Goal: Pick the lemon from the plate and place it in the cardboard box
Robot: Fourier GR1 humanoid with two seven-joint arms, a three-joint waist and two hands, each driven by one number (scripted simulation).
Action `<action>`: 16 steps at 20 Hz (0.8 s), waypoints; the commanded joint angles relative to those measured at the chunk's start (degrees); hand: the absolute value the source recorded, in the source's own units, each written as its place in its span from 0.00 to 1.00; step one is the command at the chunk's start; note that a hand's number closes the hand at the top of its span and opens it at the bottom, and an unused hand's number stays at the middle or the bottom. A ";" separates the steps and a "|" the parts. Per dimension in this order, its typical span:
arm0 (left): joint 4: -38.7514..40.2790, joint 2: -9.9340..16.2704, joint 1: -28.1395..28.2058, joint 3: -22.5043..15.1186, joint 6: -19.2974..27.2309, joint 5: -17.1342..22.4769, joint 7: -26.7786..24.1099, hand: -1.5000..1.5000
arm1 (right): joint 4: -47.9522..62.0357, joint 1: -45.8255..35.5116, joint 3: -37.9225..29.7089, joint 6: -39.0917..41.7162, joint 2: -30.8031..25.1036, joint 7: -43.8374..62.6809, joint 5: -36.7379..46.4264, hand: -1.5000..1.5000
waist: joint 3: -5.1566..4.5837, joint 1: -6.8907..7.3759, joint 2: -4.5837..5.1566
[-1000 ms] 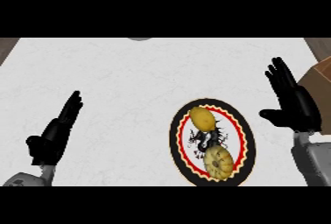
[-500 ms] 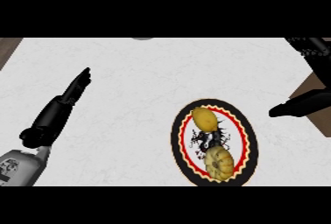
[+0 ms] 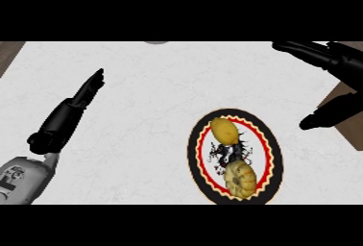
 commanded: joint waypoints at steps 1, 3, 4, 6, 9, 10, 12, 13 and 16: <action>-0.17 0.05 0.39 0.69 -0.97 0.16 -0.14 0.50 | -5.02 -1.21 6.60 3.34 -3.25 2.72 8.14 0.00 | -0.07 -0.62 -0.40; 2.96 0.50 -2.54 2.38 -2.13 0.54 0.57 0.50 | -6.98 -1.64 10.83 2.25 -1.36 4.78 13.16 0.00 | -0.07 -0.97 -0.11; 0.55 0.04 -0.63 1.13 -2.51 0.00 -0.28 0.50 | -6.37 -5.04 10.94 4.80 -0.64 8.15 13.11 0.00 | -0.07 -0.17 -0.23; -1.65 -1.23 0.84 0.76 0.14 -1.16 1.80 0.50 | -11.28 -4.38 13.13 6.83 0.68 12.57 14.35 0.00 | -0.04 -0.59 -0.52; 1.71 0.72 1.11 3.83 -3.08 0.24 -0.81 0.50 | -18.21 -3.14 14.23 9.62 -1.09 18.19 16.96 0.00 | -0.06 -1.48 -0.54; 0.25 -0.52 1.29 2.66 -2.83 -0.93 -0.24 0.50 | -17.33 -3.78 14.89 10.26 1.61 20.64 18.09 0.00 | -0.03 -0.99 -0.40; -0.72 -3.32 1.95 1.33 0.45 -3.19 0.59 0.50 | -21.84 -1.97 16.92 11.74 2.98 25.18 19.70 0.00 | -0.02 -1.27 -0.50; -7.67 0.54 6.86 2.09 -2.25 -1.63 2.40 0.50 | -22.40 0.44 15.46 11.93 1.70 24.06 19.93 0.00 | 0.03 -0.64 -0.59; -1.19 -3.86 0.83 1.53 -0.69 -4.46 3.43 0.50 | -26.29 -0.16 17.51 16.97 5.36 32.90 20.94 0.00 | 0.00 -1.46 -0.39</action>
